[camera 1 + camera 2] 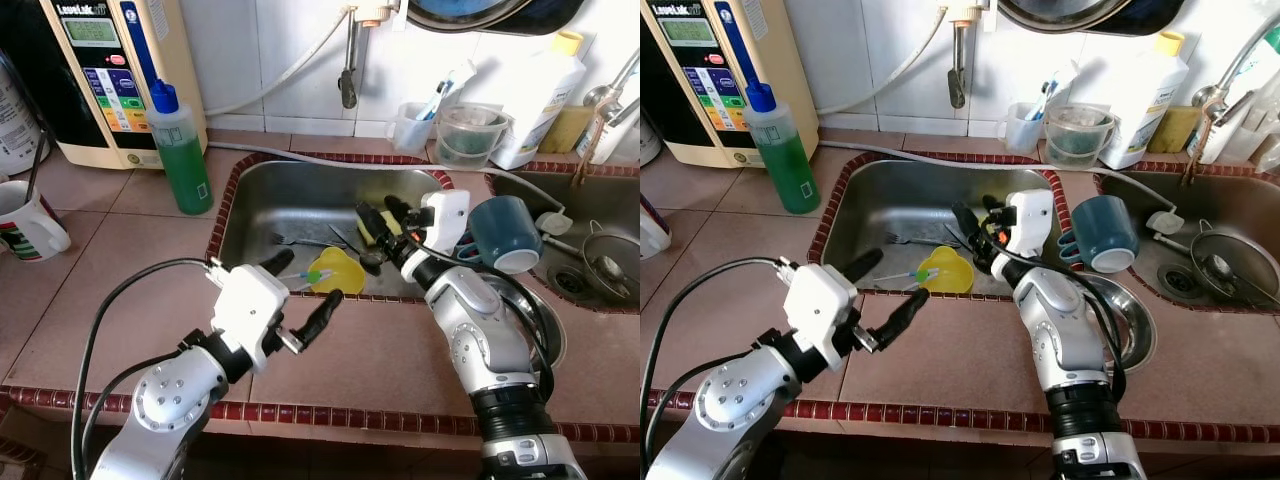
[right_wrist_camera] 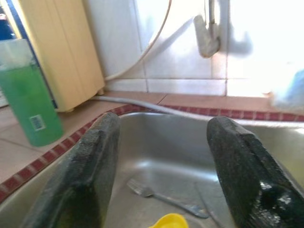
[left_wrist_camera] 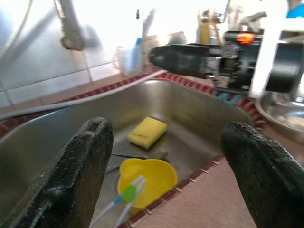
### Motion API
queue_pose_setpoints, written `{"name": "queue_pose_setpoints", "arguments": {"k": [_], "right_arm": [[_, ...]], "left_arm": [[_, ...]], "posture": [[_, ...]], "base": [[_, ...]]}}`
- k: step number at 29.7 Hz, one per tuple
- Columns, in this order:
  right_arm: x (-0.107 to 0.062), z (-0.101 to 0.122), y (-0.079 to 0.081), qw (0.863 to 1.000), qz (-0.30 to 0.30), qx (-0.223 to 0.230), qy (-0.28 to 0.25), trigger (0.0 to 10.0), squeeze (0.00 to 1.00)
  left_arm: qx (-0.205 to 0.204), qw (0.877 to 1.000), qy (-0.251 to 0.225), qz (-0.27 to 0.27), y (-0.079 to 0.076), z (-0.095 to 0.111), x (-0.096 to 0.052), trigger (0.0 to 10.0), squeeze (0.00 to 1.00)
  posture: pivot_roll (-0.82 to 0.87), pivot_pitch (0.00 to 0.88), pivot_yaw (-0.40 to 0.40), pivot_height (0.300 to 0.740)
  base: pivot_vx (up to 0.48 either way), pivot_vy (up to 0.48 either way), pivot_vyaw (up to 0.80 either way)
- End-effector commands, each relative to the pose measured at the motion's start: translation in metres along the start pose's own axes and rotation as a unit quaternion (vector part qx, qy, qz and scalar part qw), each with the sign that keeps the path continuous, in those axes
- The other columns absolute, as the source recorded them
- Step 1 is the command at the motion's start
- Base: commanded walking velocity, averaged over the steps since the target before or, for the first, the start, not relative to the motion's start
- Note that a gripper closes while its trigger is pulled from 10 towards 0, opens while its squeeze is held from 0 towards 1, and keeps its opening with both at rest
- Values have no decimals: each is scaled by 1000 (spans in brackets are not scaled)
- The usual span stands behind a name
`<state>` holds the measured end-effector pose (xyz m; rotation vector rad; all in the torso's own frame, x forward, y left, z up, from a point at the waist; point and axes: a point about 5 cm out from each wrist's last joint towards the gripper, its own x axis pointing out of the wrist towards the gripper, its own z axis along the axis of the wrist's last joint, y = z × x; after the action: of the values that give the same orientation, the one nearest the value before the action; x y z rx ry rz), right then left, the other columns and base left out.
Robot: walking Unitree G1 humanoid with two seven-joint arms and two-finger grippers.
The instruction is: Kitchen organization
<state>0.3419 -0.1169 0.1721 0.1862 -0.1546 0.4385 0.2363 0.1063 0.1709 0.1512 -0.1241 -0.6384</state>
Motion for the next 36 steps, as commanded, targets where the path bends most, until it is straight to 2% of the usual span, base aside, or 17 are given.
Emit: {"name": "queue_pose_setpoints", "arguments": {"k": [1,2,3,5,12,14,16,18,21,23,28,36], "right_arm": [[-1,7,-1,1000,-9,-12,-18,10000,1000],[-1,8,0,1000,-13,-13,-21,10000,1000],[-2,8,-1,999,-24,-20,-26,10000,12],[-5,9,-2,998,-45,-34,-35,10000,0],[-9,8,-6,995,-75,-43,-41,10000,0],[-12,8,-11,991,-102,-69,-44,10000,0],[-14,7,-13,989,-114,-80,-46,10000,0],[-19,5,-14,984,-127,-113,-50,10000,0],[-26,-2,-12,977,-139,-150,-51,10000,0],[-27,-4,-11,976,-140,-156,-50,10000,0],[-37,-17,-9,972,-157,-169,-39,10000,0],[-54,-34,-2,968,-178,-177,-25,10000,0]], "left_arm": [[-2,1000,-5,12,4,0,1,10000,0],[-4,1000,-6,18,6,0,2,10000,0],[-11,999,-7,36,12,-2,4,10000,0],[-19,997,-9,76,25,-6,10,10000,0],[-42,991,-10,125,39,-10,17,10000,0],[-33,986,-9,164,46,-13,21,10000,0],[-29,983,-11,179,48,-14,23,10000,0],[-35,978,-8,205,50,-20,25,10000,0],[-57,972,-15,226,51,-26,27,10000,0],[-55,972,-9,229,51,-30,27,10000,0],[-90,966,-7,240,49,-45,26,10000,0],[-111,965,-7,236,39,-62,16,10000,0]], "posture": [[-58,42,-32,740],[-58,42,-32,740],[-64,23,-34,740],[-72,0,-36,740],[-79,0,-35,740],[-87,0,-37,740],[-87,0,-37,740],[-88,0,-38,740],[-90,0,-40,740],[-93,0,-40,740],[-94,0,-39,740],[-105,0,-35,740]], "base": [[0,0,0],[0,0,0],[0,0,0],[0,0,0],[0,0,0],[0,0,0],[0,0,0],[0,0,0],[0,0,0],[0,0,0],[0,0,0],[0,0,0]]}}
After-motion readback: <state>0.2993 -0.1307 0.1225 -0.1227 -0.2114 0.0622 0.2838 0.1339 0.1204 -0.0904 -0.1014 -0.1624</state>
